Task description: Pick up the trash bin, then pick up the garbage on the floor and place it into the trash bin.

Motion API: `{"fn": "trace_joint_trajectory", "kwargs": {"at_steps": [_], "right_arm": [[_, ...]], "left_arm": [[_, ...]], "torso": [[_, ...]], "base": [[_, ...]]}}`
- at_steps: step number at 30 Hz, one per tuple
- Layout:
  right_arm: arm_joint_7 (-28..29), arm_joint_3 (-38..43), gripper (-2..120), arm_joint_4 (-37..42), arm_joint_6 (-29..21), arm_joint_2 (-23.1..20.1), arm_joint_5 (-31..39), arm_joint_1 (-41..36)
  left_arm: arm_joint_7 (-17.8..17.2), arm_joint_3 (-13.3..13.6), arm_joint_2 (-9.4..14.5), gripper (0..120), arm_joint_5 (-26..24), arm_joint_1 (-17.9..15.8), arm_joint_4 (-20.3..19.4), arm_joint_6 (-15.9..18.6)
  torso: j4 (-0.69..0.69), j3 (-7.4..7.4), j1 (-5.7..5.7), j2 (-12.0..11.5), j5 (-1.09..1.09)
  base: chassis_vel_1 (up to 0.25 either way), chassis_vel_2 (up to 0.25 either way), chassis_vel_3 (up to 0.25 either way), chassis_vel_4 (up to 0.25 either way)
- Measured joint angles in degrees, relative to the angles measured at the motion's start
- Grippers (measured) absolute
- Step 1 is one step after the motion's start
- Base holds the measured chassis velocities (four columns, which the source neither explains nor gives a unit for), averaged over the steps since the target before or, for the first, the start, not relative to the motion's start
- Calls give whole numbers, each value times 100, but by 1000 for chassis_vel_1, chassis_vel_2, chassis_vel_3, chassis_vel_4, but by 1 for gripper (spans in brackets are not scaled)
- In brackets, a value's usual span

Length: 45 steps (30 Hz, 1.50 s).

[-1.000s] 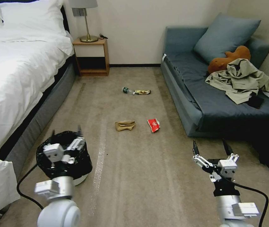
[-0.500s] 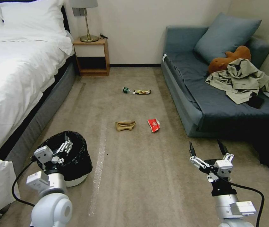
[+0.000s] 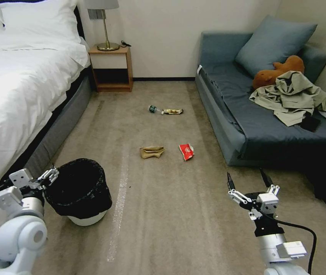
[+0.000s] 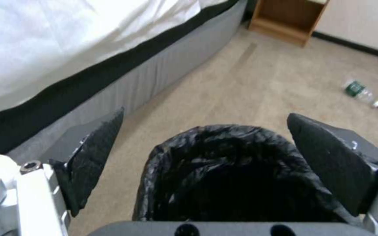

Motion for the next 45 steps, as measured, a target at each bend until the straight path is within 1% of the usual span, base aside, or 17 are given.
{"fn": "trace_joint_trajectory", "kwargs": {"at_steps": [3, 5, 8, 9, 11, 12, 14, 17, 20, 23, 25, 26, 28, 34, 41, 43, 45], "right_arm": [[-2, -1, 100, -3, 4, 13, -4, 0], [-3, 10, 100, -18, 18, 47, -17, 1], [-3, 18, 100, -30, 25, 57, -20, 0], [-3, 23, 100, -37, 31, 66, -22, 0], [-3, 29, 100, -57, 39, 96, -29, 9], [-3, 29, 100, -57, 39, 96, -29, 9], [9, 36, 100, -69, 40, 133, -50, 23], [20, 41, 100, -75, 40, 152, -54, 23], [28, 73, 100, -112, 68, 199, -60, 23], [29, 76, 100, -128, 76, 202, -59, 25], [29, 78, 100, -160, 106, 223, -59, 28], [29, 78, 100, -160, 106, 223, -59, 28], [30, 90, 100, -165, 129, 252, -55, 21], [31, 67, 100, -165, 138, 319, -52, 34], [30, 43, 100, -204, 208, 372, -57, 14], [30, 47, 100, -209, 231, 382, -56, -6], [30, 49, 100, -209, 234, 387, -55, -9]], "left_arm": [[-10, 20, 24, 100, -19, -43, 65, 20], [-82, 70, 99, 100, -162, -207, 266, 108], [-112, 80, 144, 100, -252, -295, 359, 184], [-127, 92, 196, 100, -310, -376, 446, 270], [-191, 125, 328, 100, -497, -573, 601, 586], [-191, 125, 328, 100, -497, -573, 601, 586], [-247, 184, 470, 100, -640, -791, 786, 893], [-278, 221, 540, 100, -722, -891, 894, 991], [-342, 337, 770, 100, -924, -1193, 1244, 1148], [-359, 343, 818, 100, -993, -1227, 1296, 1193], [-439, 385, 917, 100, -1133, -1297, 1442, 1273], [-439, 385, 917, 100, -1133, -1297, 1442, 1273], [-524, 487, 991, 100, -1309, -1383, 1608, 1338], [-579, 621, 1101, 100, -1471, -1429, 1865, 1450], [-657, 757, 1171, 100, -1570, -1480, 2152, 1566], [-676, 858, 1173, 100, -1613, -1558, 2281, 1598], [-688, 893, 1173, 100, -1639, -1595, 2321, 1611]], "torso": [[0, 0, 0, 0, 0], [0, 0, 0, -1, 0], [0, 0, 0, 0, 0], [0, 0, 0, 0, 0], [0, 0, 0, 0, 1], [0, 0, 0, 0, 1], [0, 0, 0, 0, 0], [0, 0, 0, 0, 1], [-1, 0, 0, 0, 1], [-1, 0, 0, 0, 1], [0, 0, 0, 0, 1], [0, 0, 0, 0, 1], [-1, 0, 0, 0, 0], [0, 0, 0, 0, 0], [0, 0, 0, 0, 1], [0, 0, 0, 0, 0], [0, 0, 0, 0, 0]], "base": [[0, 0, 0, 0], [0, 0, 0, 0], [0, 0, 0, 0], [0, 0, 0, 0], [0, 0, 0, 0], [0, 0, 0, 0], [0, 0, 0, 0], [0, 0, 0, 0], [0, 0, 0, 0], [0, 0, 0, 0], [0, 0, 0, 0], [0, 0, 0, 0], [0, 0, 0, 0], [0, 0, 0, 0], [0, 0, 0, 0], [0, 0, 0, 0], [0, 0, 0, 0]]}}
